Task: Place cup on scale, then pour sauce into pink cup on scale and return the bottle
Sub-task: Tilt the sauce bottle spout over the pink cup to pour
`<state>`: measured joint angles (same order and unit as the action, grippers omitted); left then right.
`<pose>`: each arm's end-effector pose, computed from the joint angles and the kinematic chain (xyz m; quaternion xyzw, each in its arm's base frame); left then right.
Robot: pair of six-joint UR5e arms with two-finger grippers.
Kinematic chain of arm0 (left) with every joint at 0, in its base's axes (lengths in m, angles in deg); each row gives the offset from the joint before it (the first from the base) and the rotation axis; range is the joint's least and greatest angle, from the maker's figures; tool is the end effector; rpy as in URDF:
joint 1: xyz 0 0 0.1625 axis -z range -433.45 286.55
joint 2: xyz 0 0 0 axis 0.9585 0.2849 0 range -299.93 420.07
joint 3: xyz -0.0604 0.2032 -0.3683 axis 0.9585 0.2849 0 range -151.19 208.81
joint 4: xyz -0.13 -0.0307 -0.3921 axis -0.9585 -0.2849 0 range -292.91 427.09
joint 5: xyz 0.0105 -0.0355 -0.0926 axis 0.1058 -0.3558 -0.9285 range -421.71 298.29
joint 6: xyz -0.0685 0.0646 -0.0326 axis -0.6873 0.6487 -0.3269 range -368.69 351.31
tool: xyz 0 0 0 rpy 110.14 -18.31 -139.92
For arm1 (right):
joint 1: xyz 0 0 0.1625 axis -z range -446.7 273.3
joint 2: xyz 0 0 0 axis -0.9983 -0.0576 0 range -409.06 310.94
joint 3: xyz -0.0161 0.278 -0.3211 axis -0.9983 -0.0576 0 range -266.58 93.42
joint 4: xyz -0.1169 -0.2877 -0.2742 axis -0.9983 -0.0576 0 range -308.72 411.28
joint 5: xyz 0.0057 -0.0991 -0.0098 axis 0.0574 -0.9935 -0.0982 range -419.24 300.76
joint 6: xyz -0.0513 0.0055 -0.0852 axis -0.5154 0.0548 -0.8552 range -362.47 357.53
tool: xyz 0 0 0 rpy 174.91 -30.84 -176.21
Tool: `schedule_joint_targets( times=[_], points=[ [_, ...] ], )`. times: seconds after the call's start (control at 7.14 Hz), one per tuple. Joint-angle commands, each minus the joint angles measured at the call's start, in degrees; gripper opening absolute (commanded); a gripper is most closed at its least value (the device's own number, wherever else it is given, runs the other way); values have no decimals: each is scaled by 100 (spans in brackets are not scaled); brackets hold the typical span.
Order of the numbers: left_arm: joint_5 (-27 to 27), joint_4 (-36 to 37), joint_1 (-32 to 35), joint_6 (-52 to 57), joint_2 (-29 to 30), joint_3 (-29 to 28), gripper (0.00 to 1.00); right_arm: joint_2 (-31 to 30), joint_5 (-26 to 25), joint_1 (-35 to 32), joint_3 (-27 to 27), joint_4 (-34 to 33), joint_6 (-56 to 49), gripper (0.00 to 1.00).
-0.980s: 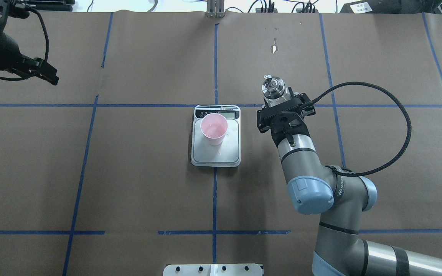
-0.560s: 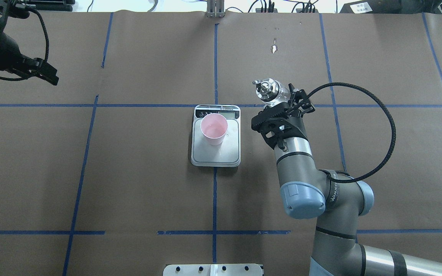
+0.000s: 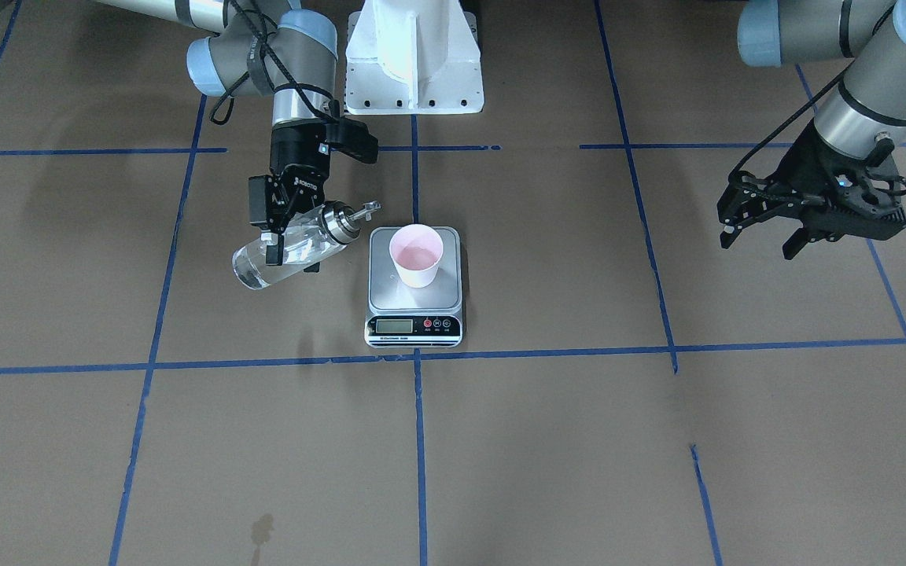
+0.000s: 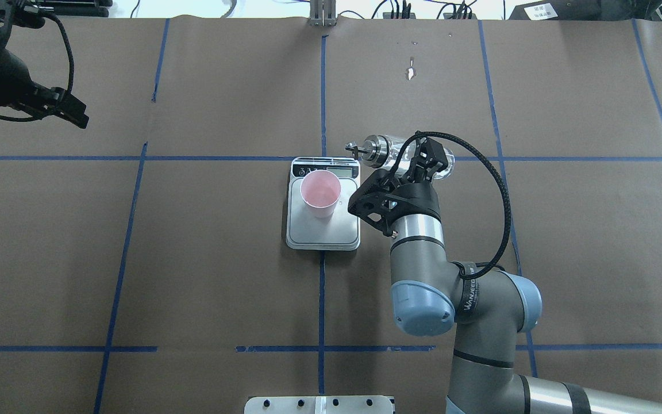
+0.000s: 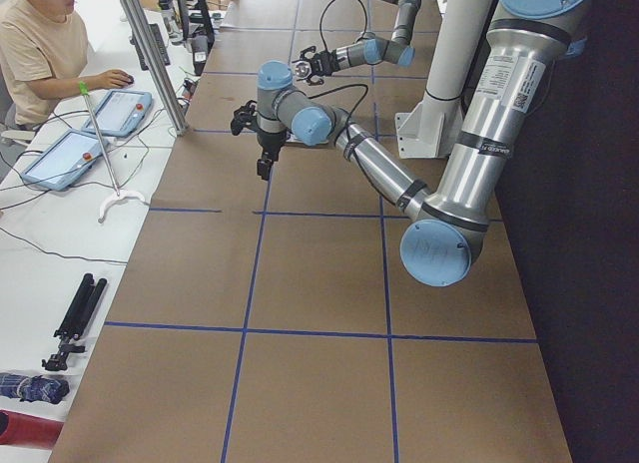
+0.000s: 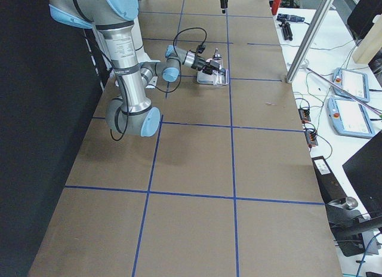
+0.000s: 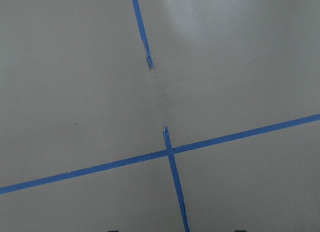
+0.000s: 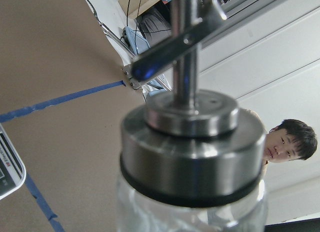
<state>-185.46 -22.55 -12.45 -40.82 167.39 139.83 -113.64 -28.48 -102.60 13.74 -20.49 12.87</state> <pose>0.2051 -0.5308 0.3289 0.1285 0.3947 0.0698 0.9071 -0.5177 -0.3751 0.2665 0.5902 0.0353 -0.1846 0.7851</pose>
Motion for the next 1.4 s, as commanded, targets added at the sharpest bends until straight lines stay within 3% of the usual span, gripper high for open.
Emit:
schedule_joint_targets(
  times=[0.0,0.7,1.26],
  points=[
    [0,0,0,-3,0,-1,82,42,-44,8,-21,-144,-492,0],
    [0,0,0,-3,-9,-1,82,183,-167,35,-354,-144,-725,0],
    [0,0,9,-3,-18,7,82,271,-649,70,-618,-144,-1242,0]
  ],
)
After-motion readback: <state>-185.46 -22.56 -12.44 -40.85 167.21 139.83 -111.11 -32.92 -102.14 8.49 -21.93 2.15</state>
